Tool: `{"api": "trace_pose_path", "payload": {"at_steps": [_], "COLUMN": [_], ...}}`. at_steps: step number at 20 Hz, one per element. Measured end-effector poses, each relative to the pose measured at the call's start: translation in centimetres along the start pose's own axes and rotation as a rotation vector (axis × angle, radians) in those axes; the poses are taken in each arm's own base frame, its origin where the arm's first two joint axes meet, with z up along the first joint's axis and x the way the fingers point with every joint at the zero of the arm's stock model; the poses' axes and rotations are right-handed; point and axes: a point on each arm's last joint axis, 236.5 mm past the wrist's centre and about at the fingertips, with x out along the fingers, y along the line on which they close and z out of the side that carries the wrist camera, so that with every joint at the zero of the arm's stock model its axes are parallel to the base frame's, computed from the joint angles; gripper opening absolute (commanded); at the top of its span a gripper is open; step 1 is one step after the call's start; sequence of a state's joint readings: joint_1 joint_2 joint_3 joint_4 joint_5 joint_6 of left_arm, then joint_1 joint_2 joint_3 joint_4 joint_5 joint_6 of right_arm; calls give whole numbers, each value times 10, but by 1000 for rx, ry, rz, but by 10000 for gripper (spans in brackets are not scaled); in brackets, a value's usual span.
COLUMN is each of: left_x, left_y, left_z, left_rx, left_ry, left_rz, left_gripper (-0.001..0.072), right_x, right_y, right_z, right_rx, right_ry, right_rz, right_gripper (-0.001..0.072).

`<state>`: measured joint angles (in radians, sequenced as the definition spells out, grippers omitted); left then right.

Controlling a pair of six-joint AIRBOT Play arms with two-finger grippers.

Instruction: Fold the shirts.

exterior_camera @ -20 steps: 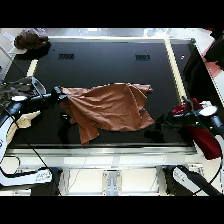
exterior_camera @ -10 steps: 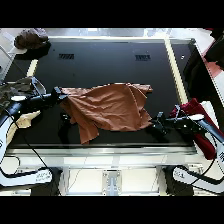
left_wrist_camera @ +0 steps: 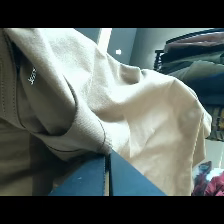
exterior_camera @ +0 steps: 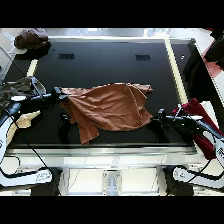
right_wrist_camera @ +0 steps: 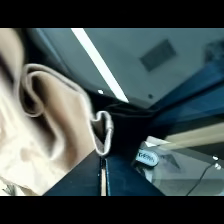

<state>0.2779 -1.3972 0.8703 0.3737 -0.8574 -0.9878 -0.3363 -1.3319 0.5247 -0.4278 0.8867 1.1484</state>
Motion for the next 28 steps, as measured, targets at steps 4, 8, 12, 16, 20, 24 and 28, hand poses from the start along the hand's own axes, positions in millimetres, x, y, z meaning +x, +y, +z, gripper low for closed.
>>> {"api": "trace_pose_path", "payload": {"at_steps": [4,8,12,16,20,24,28], "left_x": [-16,-83,-188,-293,-362,-356,-291], "left_y": [-12,-57,-130,-209,-276,-282,-231], "left_z": [11,45,59,36,0,-18,-22], "left_rx": [42,164,369,621,786,759,578], "left_ry": [-46,-228,-488,-731,-888,-793,-483], "left_rz": [-11,-39,-61,-3,42,28,-41], "left_gripper": [8,7,6,7,7,7,7], "right_x": [-15,-83,-191,-309,-406,-438,-408], "right_y": [54,159,250,305,333,336,334], "right_z": [12,8,-43,-109,-172,-168,-87], "right_rx": [-158,-493,-894,-1196,-1343,-1331,-1220], "right_ry": [-21,-64,-188,-506,-840,-961,-846], "right_rz": [141,299,286,141,37,-51,-118], "right_gripper": [13,13,12,10,10,9,11]}}
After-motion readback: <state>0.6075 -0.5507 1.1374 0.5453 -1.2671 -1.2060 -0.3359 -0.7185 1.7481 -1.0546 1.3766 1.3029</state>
